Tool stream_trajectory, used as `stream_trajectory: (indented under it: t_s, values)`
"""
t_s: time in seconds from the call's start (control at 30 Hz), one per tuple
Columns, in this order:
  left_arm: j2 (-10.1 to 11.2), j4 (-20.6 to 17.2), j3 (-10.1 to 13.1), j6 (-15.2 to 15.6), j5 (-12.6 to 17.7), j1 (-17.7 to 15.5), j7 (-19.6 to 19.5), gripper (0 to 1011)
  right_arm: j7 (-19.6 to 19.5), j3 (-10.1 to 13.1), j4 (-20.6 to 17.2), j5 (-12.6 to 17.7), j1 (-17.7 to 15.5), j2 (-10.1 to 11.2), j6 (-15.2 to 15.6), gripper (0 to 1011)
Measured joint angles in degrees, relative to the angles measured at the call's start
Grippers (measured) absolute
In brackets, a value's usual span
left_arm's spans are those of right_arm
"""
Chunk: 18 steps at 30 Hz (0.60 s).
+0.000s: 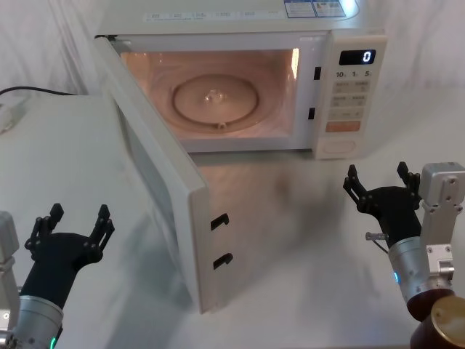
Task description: Press the button to open the microwave door with one hand; close the microwave door with the other hand.
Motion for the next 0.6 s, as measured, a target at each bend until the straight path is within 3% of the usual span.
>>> stream_trajectory:
  t_s: [0.2, 0.33, 0.6]
  values:
    - [0.0, 0.0, 0.0, 0.0, 0.0, 0.0, 0.0, 679, 0.0, 0.0, 0.0, 0.0, 0.0, 0.0, 0.0, 1002]
    - [0.0, 0.0, 0.0, 0.0, 0.0, 0.0, 0.0, 505, 0.0, 0.0, 0.0, 0.0, 0.0, 0.0, 0.0, 1002]
    - [0.0, 0.0, 0.0, 0.0, 0.0, 0.0, 0.0, 262, 0.0, -0.1, 0.0, 0.0, 0.0, 0.0, 0.1, 1002]
